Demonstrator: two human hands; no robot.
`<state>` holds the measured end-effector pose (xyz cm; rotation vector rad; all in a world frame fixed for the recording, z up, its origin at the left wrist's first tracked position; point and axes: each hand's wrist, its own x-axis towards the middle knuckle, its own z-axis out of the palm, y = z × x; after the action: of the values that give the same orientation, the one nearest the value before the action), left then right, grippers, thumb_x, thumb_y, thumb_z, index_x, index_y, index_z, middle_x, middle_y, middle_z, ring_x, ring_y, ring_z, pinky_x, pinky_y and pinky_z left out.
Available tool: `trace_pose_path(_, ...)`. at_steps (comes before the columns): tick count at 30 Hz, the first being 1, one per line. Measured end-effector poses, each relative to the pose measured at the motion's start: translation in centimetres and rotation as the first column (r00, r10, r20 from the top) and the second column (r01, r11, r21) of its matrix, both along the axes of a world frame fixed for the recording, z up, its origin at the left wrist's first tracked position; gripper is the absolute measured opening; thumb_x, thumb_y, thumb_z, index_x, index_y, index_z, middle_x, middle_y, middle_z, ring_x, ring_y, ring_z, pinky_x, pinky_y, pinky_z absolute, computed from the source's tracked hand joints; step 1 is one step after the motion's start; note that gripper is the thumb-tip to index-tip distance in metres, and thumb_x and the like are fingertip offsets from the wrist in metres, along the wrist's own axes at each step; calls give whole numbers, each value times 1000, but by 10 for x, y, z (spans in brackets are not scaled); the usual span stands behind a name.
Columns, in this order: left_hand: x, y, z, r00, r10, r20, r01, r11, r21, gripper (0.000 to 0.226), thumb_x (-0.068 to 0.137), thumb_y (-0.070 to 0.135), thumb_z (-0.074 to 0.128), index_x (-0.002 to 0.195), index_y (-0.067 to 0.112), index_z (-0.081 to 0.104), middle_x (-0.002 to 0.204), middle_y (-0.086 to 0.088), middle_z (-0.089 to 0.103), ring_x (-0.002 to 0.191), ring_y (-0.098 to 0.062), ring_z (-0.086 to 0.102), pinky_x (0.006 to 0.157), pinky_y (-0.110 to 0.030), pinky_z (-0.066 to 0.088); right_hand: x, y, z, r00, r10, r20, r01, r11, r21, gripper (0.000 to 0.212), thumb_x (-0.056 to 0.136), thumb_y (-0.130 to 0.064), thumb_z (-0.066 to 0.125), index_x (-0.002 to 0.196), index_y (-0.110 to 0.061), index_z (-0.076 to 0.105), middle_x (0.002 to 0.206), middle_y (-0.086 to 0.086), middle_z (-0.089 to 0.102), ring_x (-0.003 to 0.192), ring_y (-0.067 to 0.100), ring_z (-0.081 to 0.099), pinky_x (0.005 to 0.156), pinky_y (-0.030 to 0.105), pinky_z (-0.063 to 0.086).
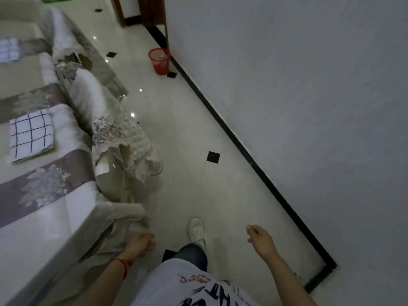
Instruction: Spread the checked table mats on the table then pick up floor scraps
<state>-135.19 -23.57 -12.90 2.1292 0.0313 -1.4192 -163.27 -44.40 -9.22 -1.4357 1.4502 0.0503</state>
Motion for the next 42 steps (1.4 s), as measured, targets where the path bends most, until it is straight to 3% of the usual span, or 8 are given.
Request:
trace_pose_path(5, 35, -65, 2, 992, 123, -26, -123, 992, -24, 21, 94, 20, 45, 81, 6, 55, 71, -6, 56, 62, -17, 50, 57, -25, 38, 48, -71, 2, 996, 84, -25, -85, 996, -14, 16, 96, -26, 44, 99, -15, 56, 97, 7, 60, 88, 24, 60, 63, 17, 39)
trace_pose_path(12, 88, -164, 31, 991, 133, 14, -129, 977, -168, 16, 95, 20, 44, 97, 9, 55, 82, -5, 60, 70, -16, 53, 63, -26, 42, 114, -151, 11, 991, 134, -9, -134, 991, -14, 20, 96, -22, 45, 108, -10, 56, 101, 7, 58, 90, 26, 58, 68, 25, 41)
trace_pose_path(21, 124, -193, 37, 951, 308, 33, -296, 933, -204, 16, 94, 18, 45, 84, 12, 57, 77, -1, 59, 67, -13, 54, 59, -23, 41, 222, -218, 7, 919, 393, -22, -393, 920, 12, 21, 96, -22, 43, 106, -8, 57, 103, 10, 58, 90, 25, 59, 77, 28, 41)
trace_pose_path(26, 128, -187, 30, 876, 482, 18, -474, 866, -159, 18, 94, 20, 45, 79, 15, 54, 78, -3, 60, 67, -14, 54, 59, -22, 41, 306, -256, 7, 811, 584, 15, -584, 812, -1, 20, 96, -25, 44, 104, -12, 56, 104, 8, 59, 93, 24, 60, 63, 19, 39)
trace_pose_path(33, 126, -198, 36, 572, 820, 12, -815, 570, -99, 18, 92, 22, 48, 86, 9, 60, 81, -6, 63, 69, -16, 55, 61, -23, 42, 434, -292, 21, 469, 882, 46, -882, 471, -31, 34, 96, -27, 43, 120, -6, 56, 111, 9, 60, 95, 23, 59, 81, 27, 41)
trace_pose_path(36, 117, -210, 45, 372, 928, 14, -924, 372, -89, 19, 92, 23, 49, 79, 14, 59, 77, -2, 61, 68, -15, 53, 61, -22, 40, 481, -294, 33, 304, 950, 68, -950, 308, -57, 35, 97, -29, 43, 122, -8, 55, 108, 5, 58, 99, 24, 59, 84, 27, 40)
trace_pose_path(39, 106, -221, 55, 157, 987, 30, -980, 159, -118, 17, 93, 21, 50, 92, 8, 60, 78, -2, 60, 71, -16, 54, 63, -23, 40, 515, -285, 48, 197, 971, 137, -977, 206, -57, 34, 96, -29, 43, 122, -10, 56, 108, 3, 58, 99, 21, 58, 85, 25, 38)
trace_pose_path(42, 94, -235, 78, 82, 993, 80, -972, 97, -215, 15, 94, 21, 48, 96, 12, 61, 81, 1, 62, 80, -19, 56, 65, -23, 41, 541, -270, 66, 91, 973, 211, -987, 117, -113, 26, 96, -27, 44, 115, -15, 58, 106, 3, 61, 97, 20, 58, 85, 27, 41)
